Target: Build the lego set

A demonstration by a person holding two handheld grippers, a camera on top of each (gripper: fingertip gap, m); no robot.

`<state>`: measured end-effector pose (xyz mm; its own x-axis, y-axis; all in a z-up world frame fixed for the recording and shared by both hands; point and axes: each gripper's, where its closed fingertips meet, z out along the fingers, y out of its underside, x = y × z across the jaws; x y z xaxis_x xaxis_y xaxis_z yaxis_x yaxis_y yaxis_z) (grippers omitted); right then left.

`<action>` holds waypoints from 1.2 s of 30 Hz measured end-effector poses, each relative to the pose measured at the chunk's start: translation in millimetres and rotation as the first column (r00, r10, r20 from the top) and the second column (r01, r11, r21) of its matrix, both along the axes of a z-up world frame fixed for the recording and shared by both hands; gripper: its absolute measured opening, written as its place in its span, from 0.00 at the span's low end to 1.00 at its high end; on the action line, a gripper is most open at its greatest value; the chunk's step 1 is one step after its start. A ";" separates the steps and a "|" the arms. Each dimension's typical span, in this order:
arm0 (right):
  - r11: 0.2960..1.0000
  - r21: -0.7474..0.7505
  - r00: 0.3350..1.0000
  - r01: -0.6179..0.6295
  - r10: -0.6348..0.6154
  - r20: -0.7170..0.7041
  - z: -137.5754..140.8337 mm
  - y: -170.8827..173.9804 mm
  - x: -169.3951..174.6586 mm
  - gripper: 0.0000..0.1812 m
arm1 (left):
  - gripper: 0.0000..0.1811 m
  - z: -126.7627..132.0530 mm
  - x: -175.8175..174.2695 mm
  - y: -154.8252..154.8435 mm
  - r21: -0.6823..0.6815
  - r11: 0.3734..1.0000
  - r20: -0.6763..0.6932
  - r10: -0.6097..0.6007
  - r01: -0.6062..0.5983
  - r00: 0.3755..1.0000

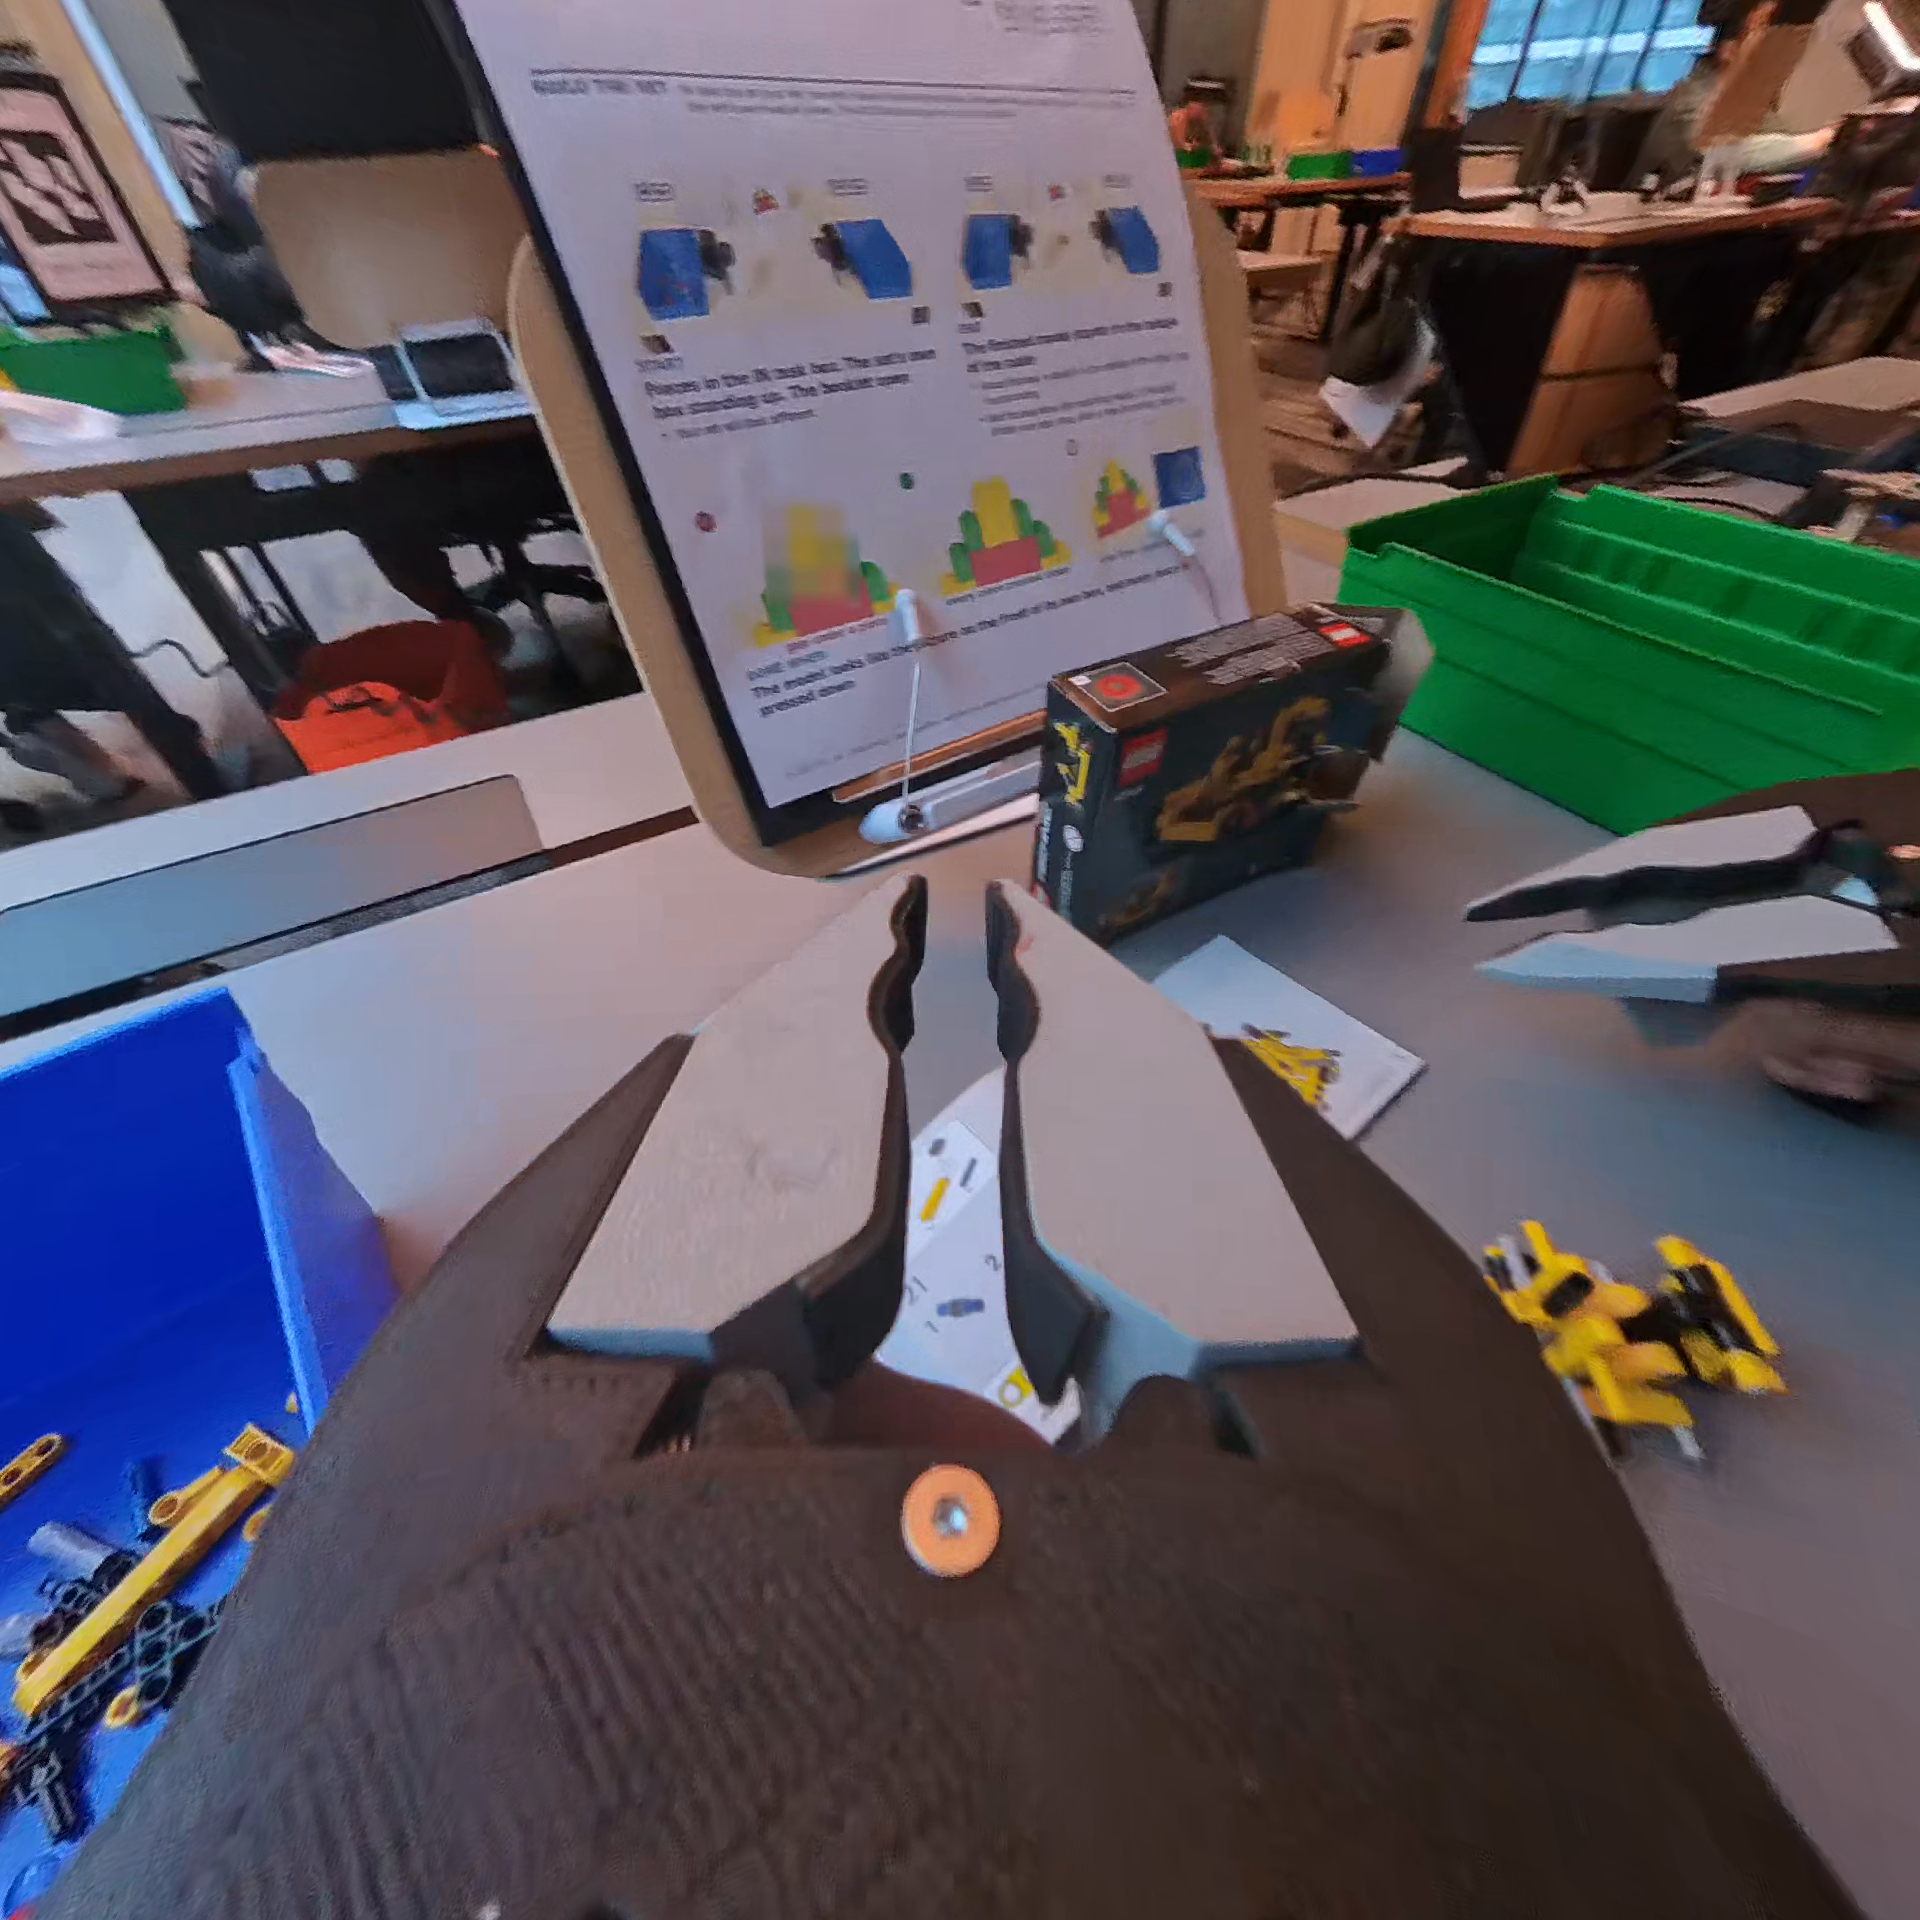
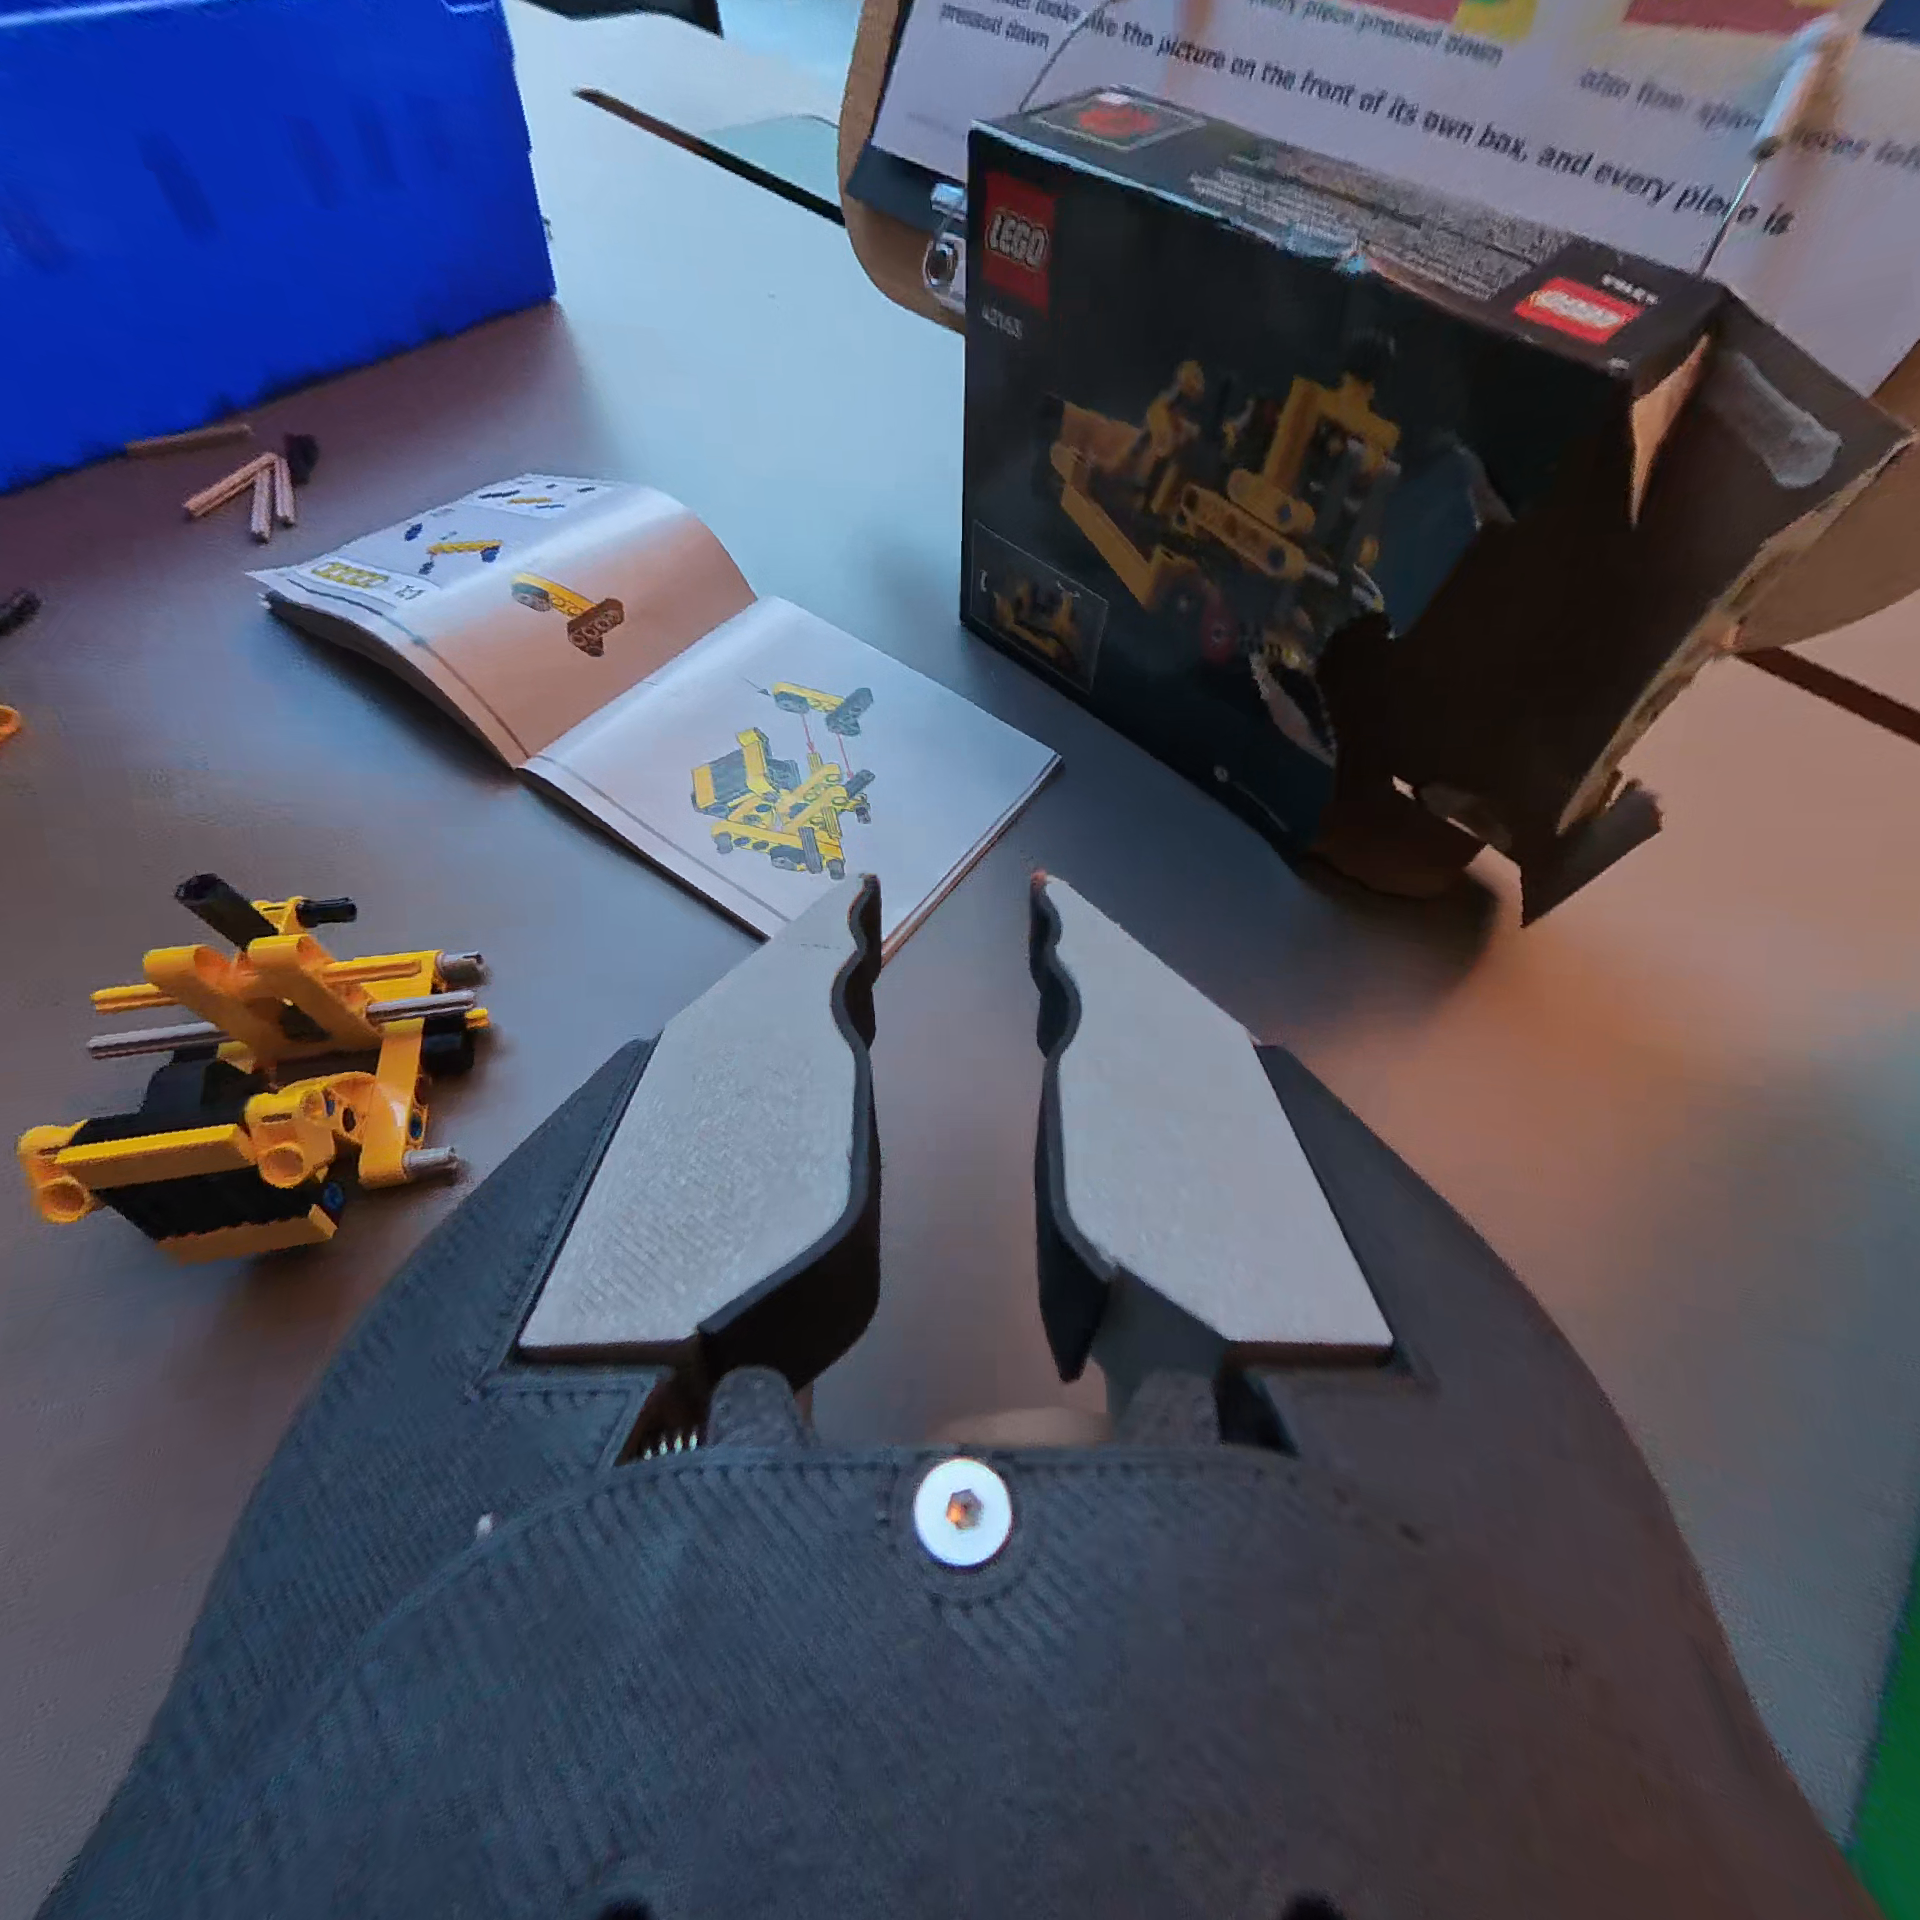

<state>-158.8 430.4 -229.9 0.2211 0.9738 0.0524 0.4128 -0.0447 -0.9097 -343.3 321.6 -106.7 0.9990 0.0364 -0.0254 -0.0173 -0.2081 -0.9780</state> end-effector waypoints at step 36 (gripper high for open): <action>0.998 -0.012 0.997 -0.067 0.068 0.029 -5.0 -2.6 -7.3 0.14 | 0.00 7.6 -49.6 -31.2 0.139 0.983 -0.106 0.132 -0.117 0.986</action>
